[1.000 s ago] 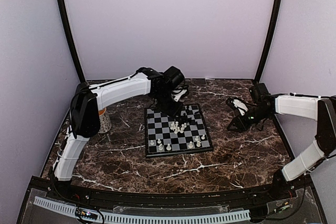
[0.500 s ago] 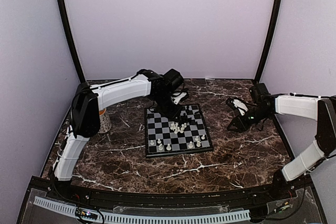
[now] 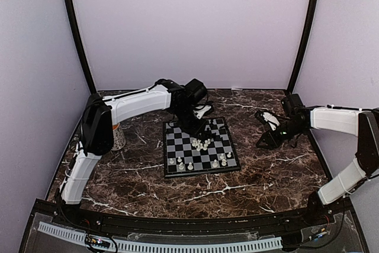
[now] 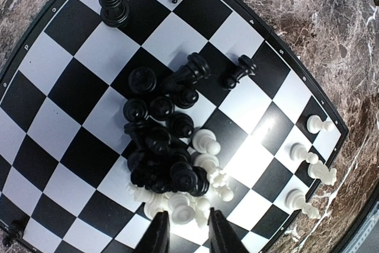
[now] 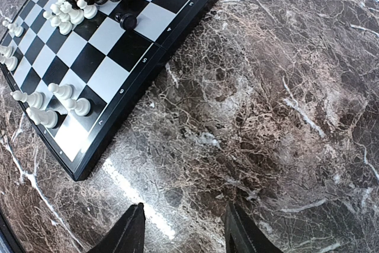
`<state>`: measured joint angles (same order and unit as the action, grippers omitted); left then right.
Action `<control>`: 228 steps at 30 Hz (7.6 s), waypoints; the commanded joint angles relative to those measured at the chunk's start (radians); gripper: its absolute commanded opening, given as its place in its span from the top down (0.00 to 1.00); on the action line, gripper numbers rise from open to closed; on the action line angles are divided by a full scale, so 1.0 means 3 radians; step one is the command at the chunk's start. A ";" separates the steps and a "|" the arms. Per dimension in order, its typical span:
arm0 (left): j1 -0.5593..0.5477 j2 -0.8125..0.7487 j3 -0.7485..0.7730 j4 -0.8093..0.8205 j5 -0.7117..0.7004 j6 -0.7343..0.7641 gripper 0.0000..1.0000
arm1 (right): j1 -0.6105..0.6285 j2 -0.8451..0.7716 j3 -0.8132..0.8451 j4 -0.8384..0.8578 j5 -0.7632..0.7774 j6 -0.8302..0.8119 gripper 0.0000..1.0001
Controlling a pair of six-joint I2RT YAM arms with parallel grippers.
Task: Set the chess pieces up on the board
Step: Pick up the king from the chessboard, then place the king at e1, then pick up the rook from the chessboard, then place the rook at a1.
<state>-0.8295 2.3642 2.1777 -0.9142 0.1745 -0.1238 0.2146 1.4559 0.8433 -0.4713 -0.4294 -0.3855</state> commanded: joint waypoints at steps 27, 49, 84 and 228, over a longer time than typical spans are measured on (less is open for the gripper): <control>-0.0005 -0.0108 0.0171 -0.0320 -0.0315 0.0107 0.96 | -0.0013 0.0034 0.0035 -0.0009 -0.0045 -0.0027 0.52; 0.0000 -0.0491 0.0018 -0.0253 -0.0290 0.0066 0.97 | -0.0015 0.0016 0.0037 -0.0014 -0.0068 -0.0027 0.52; -0.0584 -0.0599 -0.0807 0.0222 0.0089 0.0161 0.94 | -0.0016 -0.0036 0.0017 -0.0010 -0.0052 -0.0022 0.52; -0.0276 -0.1771 -0.2796 0.0912 -0.0391 -0.0539 0.90 | -0.0014 0.0028 0.0010 -0.0043 -0.0113 -0.0085 0.49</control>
<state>-0.9073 1.8278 1.3384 -0.6392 0.0662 -0.2882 0.2146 1.4773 0.8433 -0.4759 -0.4526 -0.4099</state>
